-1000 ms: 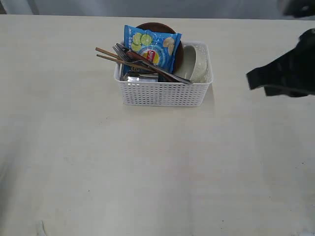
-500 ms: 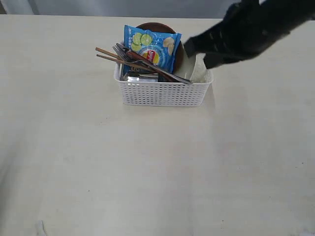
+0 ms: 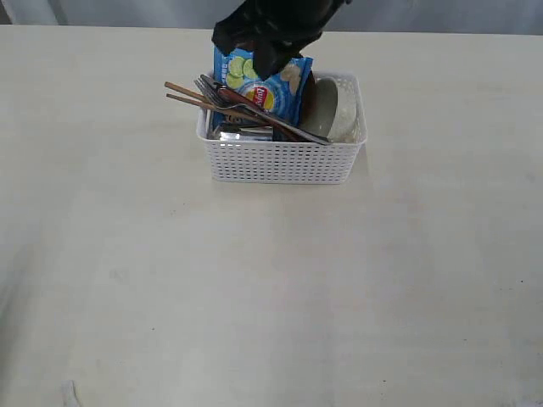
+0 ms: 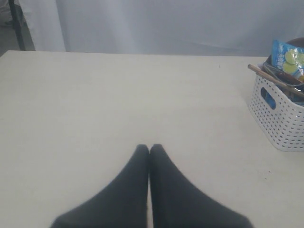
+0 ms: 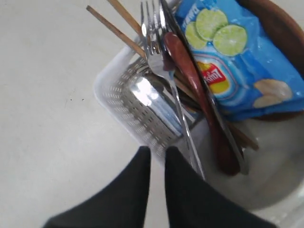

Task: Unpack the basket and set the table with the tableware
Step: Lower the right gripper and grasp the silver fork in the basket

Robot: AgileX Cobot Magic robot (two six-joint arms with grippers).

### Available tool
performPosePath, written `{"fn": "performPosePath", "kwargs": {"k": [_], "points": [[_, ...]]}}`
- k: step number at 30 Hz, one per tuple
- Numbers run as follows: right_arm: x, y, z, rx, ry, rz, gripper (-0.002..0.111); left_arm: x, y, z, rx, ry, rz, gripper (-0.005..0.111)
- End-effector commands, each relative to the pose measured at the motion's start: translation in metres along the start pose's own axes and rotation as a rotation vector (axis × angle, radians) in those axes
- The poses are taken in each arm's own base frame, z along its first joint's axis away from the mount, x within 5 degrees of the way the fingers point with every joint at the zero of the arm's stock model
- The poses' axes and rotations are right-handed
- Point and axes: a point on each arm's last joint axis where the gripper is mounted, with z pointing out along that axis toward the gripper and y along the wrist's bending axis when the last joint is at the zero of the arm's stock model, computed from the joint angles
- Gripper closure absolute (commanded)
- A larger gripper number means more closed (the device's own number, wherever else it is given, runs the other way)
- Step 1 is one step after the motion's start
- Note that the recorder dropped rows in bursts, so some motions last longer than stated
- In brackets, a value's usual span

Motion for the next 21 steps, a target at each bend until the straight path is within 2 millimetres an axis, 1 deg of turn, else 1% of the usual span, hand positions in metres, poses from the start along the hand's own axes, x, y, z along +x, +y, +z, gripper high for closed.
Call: {"fn": "performPosePath", "kwargs": {"k": [1,2,3,4,5,6,8,13,21], "points": [[-0.013,0.002,0.021,-0.018,0.057,-0.033,0.063,0.000,0.000,0.000,-0.004,-0.011,0.005,0.107],[-0.016,0.002,0.026,-0.019,0.058,-0.033,0.054,0.000,0.000,0.000,-0.004,-0.011,0.005,0.107],[-0.018,0.001,0.030,-0.017,0.061,-0.033,0.048,0.000,0.000,0.000,-0.004,-0.011,0.005,0.107],[-0.019,0.000,0.034,-0.016,0.064,-0.036,0.044,0.000,0.000,0.000,-0.004,-0.011,0.005,0.107],[-0.021,-0.001,0.036,-0.016,0.064,-0.046,0.044,0.000,0.000,0.000,-0.004,-0.011,0.005,0.107],[-0.021,-0.002,0.041,-0.018,0.069,-0.061,0.045,0.000,0.000,0.000,-0.004,-0.011,0.005,0.107],[-0.022,-0.002,0.046,-0.020,0.078,-0.091,0.049,0.000,0.000,0.000,-0.004,-0.011,0.005,0.107],[-0.020,-0.005,0.056,-0.015,0.100,-0.108,0.066,0.000,0.000,0.000,-0.004,-0.011,0.005,0.107],[-0.019,-0.009,0.058,0.025,0.115,-0.124,0.067,0.000,0.000,0.000,-0.003,-0.011,0.003,0.107]]}}
